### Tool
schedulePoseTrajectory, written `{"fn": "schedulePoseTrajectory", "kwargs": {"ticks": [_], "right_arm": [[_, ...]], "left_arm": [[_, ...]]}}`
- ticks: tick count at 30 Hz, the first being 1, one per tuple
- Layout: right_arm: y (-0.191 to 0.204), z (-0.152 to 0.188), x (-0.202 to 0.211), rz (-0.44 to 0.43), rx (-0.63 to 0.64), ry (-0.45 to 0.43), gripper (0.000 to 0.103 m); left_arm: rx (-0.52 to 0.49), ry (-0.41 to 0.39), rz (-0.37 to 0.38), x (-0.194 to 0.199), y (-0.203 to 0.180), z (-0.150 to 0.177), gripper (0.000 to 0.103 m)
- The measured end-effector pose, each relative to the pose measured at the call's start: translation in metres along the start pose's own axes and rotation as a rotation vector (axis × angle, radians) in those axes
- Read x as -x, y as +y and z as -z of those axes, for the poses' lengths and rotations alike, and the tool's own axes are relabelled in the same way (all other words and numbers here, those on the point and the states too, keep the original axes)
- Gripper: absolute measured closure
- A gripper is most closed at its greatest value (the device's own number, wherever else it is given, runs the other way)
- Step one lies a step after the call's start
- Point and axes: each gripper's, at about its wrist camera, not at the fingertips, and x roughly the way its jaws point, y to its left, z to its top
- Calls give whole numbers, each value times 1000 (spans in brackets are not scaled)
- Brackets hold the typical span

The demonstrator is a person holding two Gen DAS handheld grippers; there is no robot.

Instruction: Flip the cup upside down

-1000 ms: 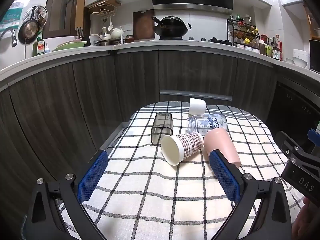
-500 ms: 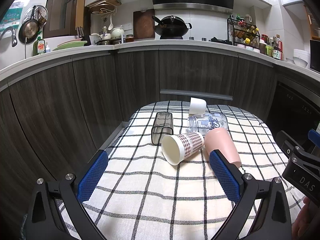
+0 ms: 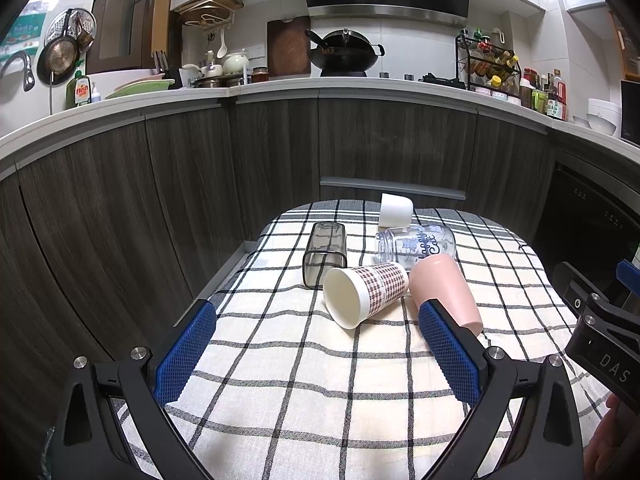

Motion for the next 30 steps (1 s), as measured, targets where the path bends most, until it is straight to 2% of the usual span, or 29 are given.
{"fn": "schedulePoseTrajectory", "kwargs": {"ticks": [30], "right_arm": [[-2,3,-4,0,-3,9,2]], "left_arm": [[-1,2,0,-2,0,1,0]]}}
